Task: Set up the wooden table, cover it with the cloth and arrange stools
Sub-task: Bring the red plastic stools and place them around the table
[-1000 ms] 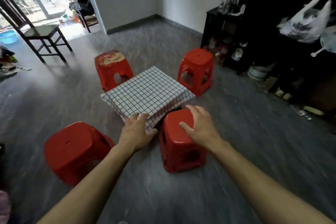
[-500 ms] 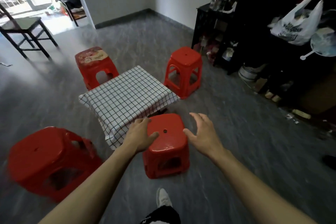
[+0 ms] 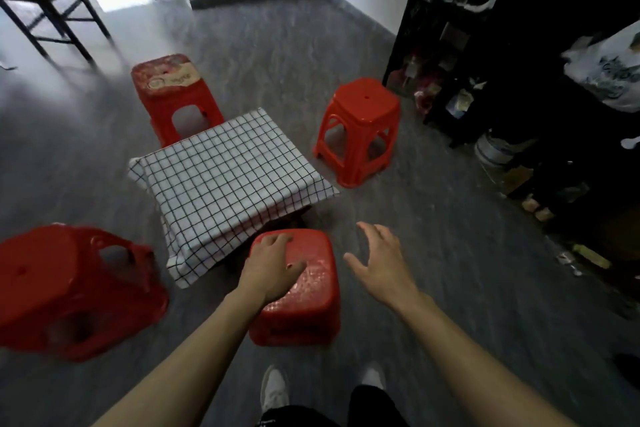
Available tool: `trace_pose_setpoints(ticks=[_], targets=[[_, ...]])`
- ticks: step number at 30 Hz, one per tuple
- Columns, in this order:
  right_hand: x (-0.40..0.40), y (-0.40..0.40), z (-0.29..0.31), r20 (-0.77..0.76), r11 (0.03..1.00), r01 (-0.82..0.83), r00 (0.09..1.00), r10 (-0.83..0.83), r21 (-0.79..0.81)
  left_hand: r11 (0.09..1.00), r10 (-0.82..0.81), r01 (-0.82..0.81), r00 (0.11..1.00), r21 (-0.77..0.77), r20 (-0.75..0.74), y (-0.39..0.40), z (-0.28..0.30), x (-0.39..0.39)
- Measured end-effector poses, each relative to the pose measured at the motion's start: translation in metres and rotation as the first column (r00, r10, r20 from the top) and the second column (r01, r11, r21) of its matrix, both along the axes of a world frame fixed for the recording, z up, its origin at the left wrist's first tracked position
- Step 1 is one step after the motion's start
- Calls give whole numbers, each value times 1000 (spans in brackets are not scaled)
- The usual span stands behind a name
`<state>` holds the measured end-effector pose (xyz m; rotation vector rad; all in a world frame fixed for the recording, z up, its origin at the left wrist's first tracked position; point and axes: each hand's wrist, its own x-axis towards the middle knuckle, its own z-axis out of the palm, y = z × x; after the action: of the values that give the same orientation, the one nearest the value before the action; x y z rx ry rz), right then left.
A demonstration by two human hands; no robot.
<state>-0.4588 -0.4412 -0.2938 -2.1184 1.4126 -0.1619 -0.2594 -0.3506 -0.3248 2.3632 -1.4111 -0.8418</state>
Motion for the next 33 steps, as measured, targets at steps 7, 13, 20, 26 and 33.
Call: trace_pose_setpoints(ticks=[7,13,20,26,33], targets=[[3,-69,-44,-5,948,-314,949,315,58,954,298,-298,954,20,10,4,-25,-27],[-4,-102,-70,-96,902,-404,902,420,155,903,429,-429,902,13,-56,14,-48,-68],[22,-106,-131,-99,889,-408,895,434,205,881,473,-472,880,30,-49,19,-113,-41],[38,-101,-221,-146,886,-405,885,442,228,880,475,-475,879,1,-48,13,-201,-9],[35,-94,-311,-154,898,-356,902,402,259,879,477,-477,878,12,-53,16,-296,0]])
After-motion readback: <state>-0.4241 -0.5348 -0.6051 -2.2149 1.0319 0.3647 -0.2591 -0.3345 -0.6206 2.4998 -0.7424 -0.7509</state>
